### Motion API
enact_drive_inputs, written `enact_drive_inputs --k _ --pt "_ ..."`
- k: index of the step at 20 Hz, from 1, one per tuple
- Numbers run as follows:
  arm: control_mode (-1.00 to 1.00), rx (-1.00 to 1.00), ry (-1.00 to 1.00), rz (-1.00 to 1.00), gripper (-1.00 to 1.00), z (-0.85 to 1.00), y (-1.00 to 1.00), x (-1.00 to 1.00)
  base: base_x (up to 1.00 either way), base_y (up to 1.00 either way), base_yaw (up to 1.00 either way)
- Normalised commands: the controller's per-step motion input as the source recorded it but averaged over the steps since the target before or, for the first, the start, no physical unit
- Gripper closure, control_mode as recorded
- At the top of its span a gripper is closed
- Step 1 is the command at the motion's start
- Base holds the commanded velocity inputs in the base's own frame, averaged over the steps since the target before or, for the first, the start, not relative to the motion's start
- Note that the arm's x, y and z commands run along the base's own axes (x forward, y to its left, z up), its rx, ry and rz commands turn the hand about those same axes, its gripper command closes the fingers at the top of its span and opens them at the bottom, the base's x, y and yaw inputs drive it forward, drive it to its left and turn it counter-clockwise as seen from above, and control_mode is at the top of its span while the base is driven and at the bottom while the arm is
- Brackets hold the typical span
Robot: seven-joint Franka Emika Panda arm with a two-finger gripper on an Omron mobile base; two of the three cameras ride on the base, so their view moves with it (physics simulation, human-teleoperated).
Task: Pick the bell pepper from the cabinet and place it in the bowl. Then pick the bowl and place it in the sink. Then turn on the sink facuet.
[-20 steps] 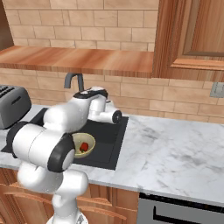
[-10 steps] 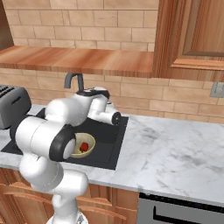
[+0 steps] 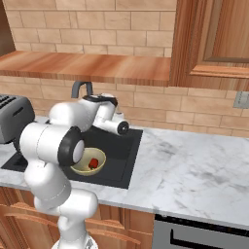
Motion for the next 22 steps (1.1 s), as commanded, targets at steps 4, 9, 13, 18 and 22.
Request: enact_drive_inputs --k 4,9,13,18,22 --pt "-1.00 0.04 0.03 0.00 -1.00 -0.22 0.00 0.60 0.00 0.00 0.00" --pt "-1.00 0.01 0.00 0.00 -1.00 -0.24 0.00 0.49 0.00 0.00 0.00" --pt "-1.00 0.01 0.00 0.00 -1.00 -0.30 0.00 0.36 0.00 0.00 0.00" --pt "-1.00 0.00 0.00 0.00 -1.00 -0.19 0.00 0.41 0.00 0.00 0.00" --pt "-1.00 0.00 0.00 0.00 -1.00 -0.04 0.00 0.39 0.00 0.00 0.00"
